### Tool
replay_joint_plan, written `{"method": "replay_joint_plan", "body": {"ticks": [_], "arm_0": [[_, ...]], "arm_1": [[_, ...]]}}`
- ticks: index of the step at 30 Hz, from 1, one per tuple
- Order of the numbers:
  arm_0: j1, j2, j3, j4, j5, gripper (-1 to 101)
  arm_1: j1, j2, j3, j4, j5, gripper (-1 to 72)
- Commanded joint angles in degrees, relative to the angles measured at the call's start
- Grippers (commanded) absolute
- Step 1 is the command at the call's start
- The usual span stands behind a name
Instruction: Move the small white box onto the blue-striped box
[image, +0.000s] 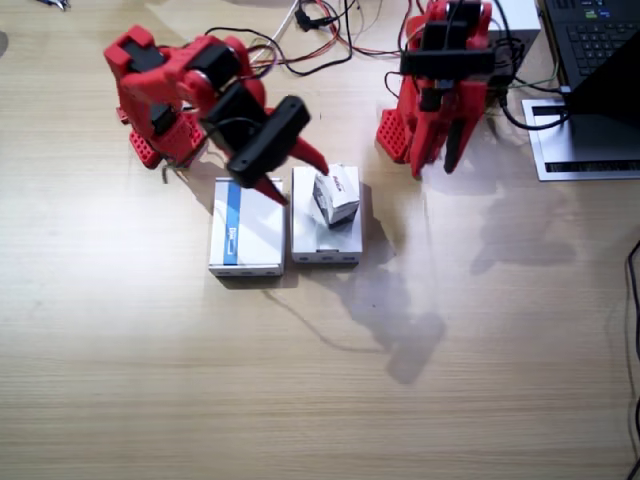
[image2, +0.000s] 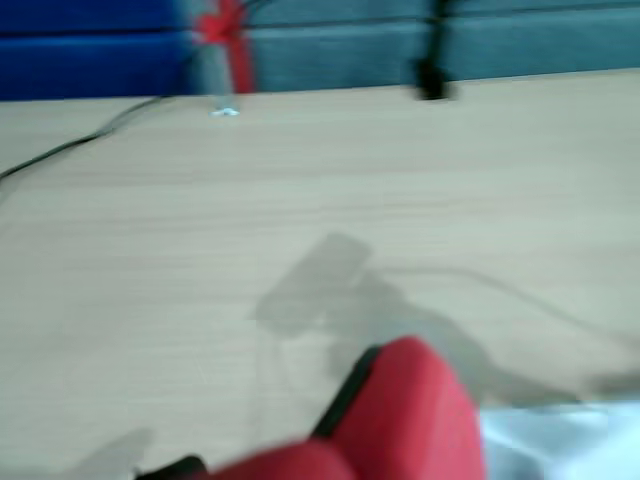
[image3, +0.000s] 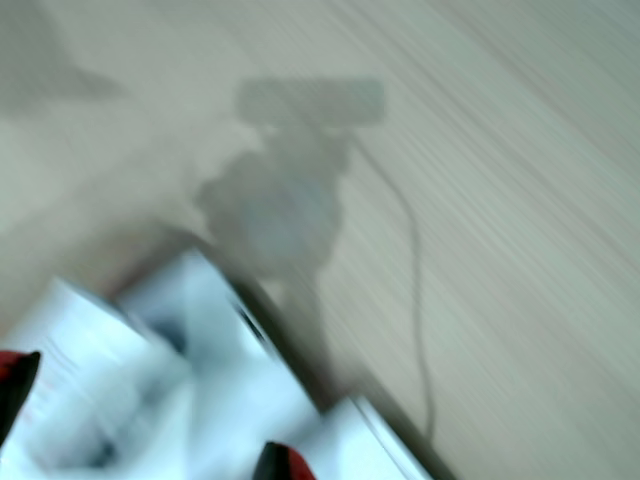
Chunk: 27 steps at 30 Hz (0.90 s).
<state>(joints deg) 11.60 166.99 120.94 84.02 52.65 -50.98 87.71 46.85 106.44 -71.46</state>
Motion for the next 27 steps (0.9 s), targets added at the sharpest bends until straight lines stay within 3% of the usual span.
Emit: {"method": "replay_joint_plan", "body": {"ticks": [1,6,9,12,17,23,25,26,27], "arm_0": [[5.4,-12.9,-9.1,3.3,-2.5,35],[18.9,-39.6,-20.7,7.7,-16.2,39],[26.1,-50.4,-22.9,6.6,-20.0,40],[30.3,-57.2,-23.6,6.2,-21.3,39],[37.0,-63.2,-22.9,5.4,-24.6,38],[36.3,-72.9,-20.0,-3.7,-24.3,33],[35.0,-74.6,-17.9,-8.4,-21.8,28],[34.6,-75.8,-17.6,-10.0,-21.7,27],[34.7,-77.3,-17.5,-11.3,-21.8,21]], "arm_1": [[6.3,16.6,14.9,-2.4,0.4,38.7],[22.0,41.4,47.3,-12.4,-3.8,43.7],[33.5,56.9,66.9,-18.8,-7.1,44.4],[40.3,71.1,84.7,-20.7,-8.8,44.4],[43.1,91.1,106.1,-20.2,-8.3,45.0],[42.2,93.7,108.7,-19.8,-6.9,44.7],[41.6,93.7,108.6,-20.7,-4.9,41.0],[41.3,93.7,108.7,-21.0,-4.0,34.2],[41.0,93.7,109.1,-21.5,-2.9,17.7]]}}
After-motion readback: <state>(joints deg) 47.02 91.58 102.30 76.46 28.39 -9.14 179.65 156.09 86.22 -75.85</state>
